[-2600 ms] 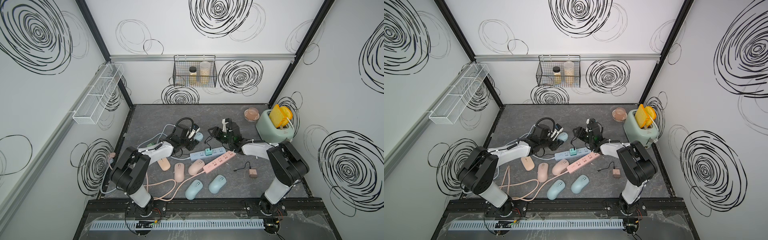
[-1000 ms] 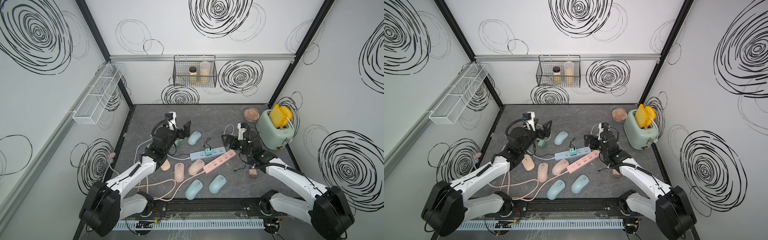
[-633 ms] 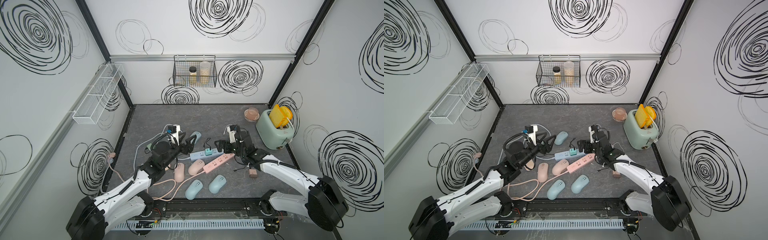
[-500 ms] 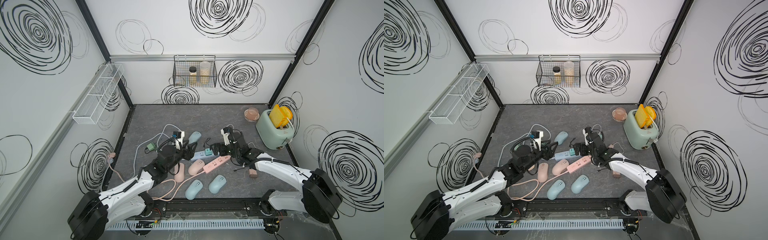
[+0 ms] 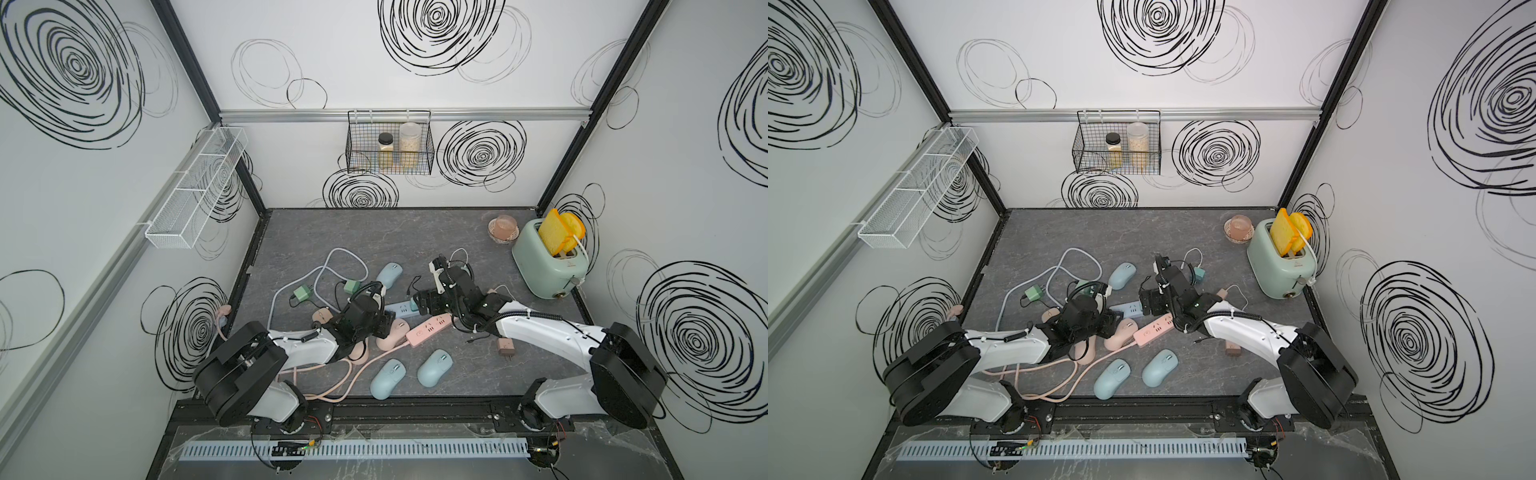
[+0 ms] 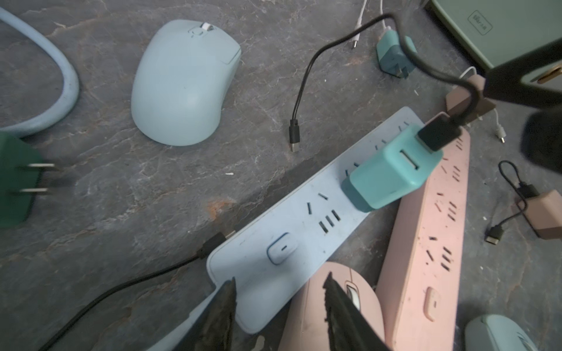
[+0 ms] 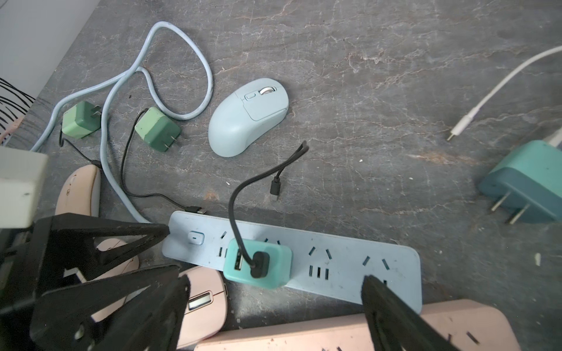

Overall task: Unplug the wireless mouse
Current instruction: Remove the plug from the socket.

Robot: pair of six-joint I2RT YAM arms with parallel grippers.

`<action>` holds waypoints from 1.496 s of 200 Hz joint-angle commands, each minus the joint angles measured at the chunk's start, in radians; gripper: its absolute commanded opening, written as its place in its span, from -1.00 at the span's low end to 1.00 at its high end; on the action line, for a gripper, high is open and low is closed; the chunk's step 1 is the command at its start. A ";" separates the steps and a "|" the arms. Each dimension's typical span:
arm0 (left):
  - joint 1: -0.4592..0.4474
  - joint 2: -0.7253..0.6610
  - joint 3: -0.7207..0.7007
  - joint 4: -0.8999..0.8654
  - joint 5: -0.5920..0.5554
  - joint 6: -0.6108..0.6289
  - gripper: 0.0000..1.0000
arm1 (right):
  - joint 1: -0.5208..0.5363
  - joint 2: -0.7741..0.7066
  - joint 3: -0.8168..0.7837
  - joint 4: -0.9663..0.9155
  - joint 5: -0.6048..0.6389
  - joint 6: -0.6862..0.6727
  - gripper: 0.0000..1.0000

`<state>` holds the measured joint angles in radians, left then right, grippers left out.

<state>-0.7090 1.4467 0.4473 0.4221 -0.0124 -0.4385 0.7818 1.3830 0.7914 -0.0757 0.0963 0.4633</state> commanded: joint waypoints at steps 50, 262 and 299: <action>0.007 0.055 0.006 0.092 0.019 0.007 0.06 | 0.057 0.138 0.073 -0.010 0.088 -0.007 0.80; 0.009 0.210 0.037 0.144 0.055 0.026 0.01 | 0.206 0.313 0.238 -0.029 0.443 -0.050 -1.00; 0.006 0.231 0.044 0.146 0.060 0.027 0.00 | 0.139 0.233 0.147 0.094 0.213 0.011 -1.00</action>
<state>-0.6983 1.6314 0.5011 0.6586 0.0193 -0.4076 0.9726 1.7020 0.9745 -0.1127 0.4347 0.4351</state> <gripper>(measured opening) 0.503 0.412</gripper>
